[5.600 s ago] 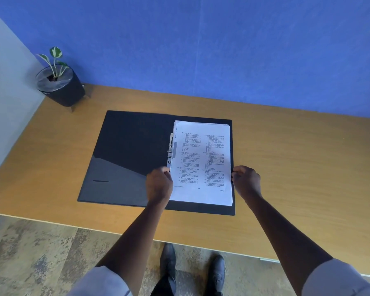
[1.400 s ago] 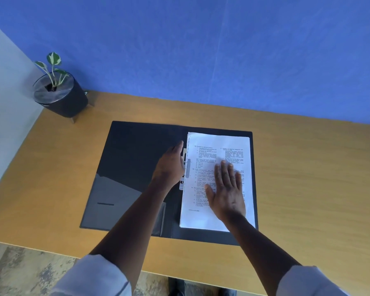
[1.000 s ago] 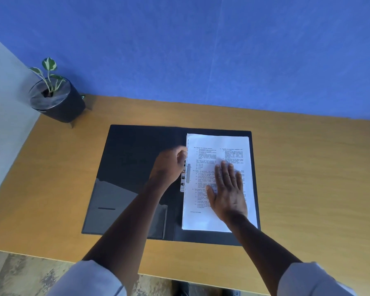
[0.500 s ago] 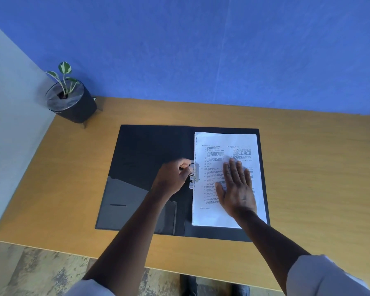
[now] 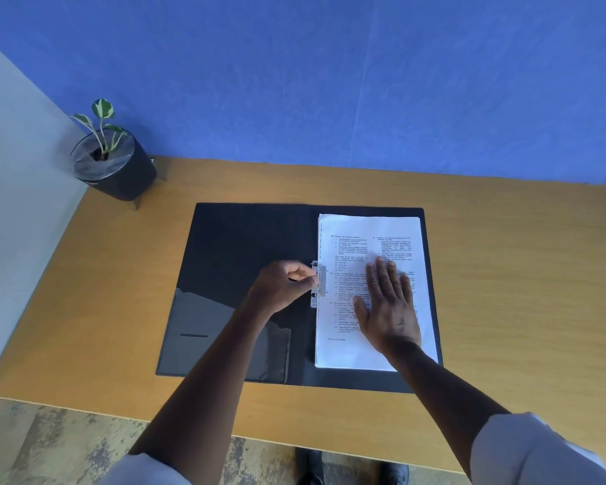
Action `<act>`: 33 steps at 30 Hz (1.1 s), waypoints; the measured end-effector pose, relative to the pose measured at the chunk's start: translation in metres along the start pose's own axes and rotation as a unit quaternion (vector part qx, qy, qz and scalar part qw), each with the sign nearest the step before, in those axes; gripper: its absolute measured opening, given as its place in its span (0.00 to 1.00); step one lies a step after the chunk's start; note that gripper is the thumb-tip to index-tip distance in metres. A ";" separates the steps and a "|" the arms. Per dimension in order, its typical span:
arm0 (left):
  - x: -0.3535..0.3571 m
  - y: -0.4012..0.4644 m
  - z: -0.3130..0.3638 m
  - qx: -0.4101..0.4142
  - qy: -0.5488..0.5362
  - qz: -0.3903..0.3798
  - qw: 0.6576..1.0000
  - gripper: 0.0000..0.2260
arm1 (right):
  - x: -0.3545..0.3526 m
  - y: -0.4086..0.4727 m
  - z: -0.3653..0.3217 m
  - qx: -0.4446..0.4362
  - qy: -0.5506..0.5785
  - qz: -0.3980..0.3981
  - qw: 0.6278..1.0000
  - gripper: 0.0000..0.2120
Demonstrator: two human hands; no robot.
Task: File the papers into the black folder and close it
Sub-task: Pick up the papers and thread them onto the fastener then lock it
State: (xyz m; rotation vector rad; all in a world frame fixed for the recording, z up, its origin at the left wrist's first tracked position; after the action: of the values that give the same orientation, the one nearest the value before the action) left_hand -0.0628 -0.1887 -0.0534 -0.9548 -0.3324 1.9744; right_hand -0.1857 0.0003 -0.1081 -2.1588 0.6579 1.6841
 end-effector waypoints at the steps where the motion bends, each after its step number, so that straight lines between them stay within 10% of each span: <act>1: 0.000 0.001 0.000 -0.009 0.001 -0.009 1.000 0.11 | 0.000 0.000 0.000 0.000 0.001 0.000 1.000 0.33; 33: 0.022 -0.005 -0.032 -0.051 0.084 0.120 0.988 0.21 | -0.001 0.001 0.001 -0.007 0.006 0.014 1.000 0.33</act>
State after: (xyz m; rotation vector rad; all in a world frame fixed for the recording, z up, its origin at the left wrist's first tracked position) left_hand -0.0433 -0.1719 -0.0825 -1.2688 -0.2337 2.0905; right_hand -0.1869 -0.0003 -0.1077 -2.1814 0.6856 1.6951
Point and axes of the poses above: each hand's wrist, its own y-axis towards the middle knuckle, its own x-axis out of the palm, z = x × y, the point moved 8 cm from there along y, towards the middle knuckle, and after that the axes turned 9 degrees about -x, right-handed, at the moved point
